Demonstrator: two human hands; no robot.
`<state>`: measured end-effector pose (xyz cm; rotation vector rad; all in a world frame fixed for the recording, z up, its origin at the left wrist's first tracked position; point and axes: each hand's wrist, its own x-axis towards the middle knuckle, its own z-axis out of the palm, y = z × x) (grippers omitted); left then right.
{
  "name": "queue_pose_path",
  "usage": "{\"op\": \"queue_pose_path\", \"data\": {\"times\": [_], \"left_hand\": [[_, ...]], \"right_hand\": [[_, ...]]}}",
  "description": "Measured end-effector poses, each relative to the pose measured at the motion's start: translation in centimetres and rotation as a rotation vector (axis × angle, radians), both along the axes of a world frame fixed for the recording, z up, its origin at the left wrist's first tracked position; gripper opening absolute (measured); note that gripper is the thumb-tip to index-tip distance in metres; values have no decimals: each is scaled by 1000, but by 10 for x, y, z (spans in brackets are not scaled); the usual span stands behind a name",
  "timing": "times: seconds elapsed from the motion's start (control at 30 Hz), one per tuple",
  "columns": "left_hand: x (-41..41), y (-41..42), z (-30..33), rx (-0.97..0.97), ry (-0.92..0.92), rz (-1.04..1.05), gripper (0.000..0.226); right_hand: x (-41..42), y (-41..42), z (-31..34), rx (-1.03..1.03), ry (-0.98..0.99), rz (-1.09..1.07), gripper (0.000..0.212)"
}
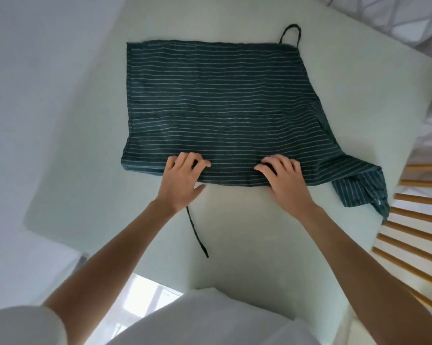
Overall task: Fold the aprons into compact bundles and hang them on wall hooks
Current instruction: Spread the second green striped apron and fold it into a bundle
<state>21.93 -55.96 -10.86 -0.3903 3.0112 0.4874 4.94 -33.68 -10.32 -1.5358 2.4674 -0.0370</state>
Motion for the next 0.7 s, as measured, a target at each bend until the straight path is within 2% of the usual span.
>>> {"op": "queue_pose_path", "data": {"times": [0.1,0.17,0.23,0.33,0.47,0.57,0.7], "left_hand": [[9,-12,10,-45,106,91,24],[10,-23,26,-8,192,138,15],[-2,-40,43,15,247,174,14],[-40,-68,54,-97,268,205,17],[-81,-80,45,-214,267,214,28],[-78,-55,36,-57,356,43,12],[-31,-33,19,117,178,-106,31]], "right_hand": [[-4,-1,10,-139,74,-44,23],[-9,-7,29,-233,-34,-141,24],[-22,-20,47,-300,-109,-248,25],[-57,-51,61,-362,39,-258,29],[-94,-78,56,-224,161,-258,31],[-77,-70,53,-321,101,-179,8],[-7,-36,30,-303,19,9,19]]}}
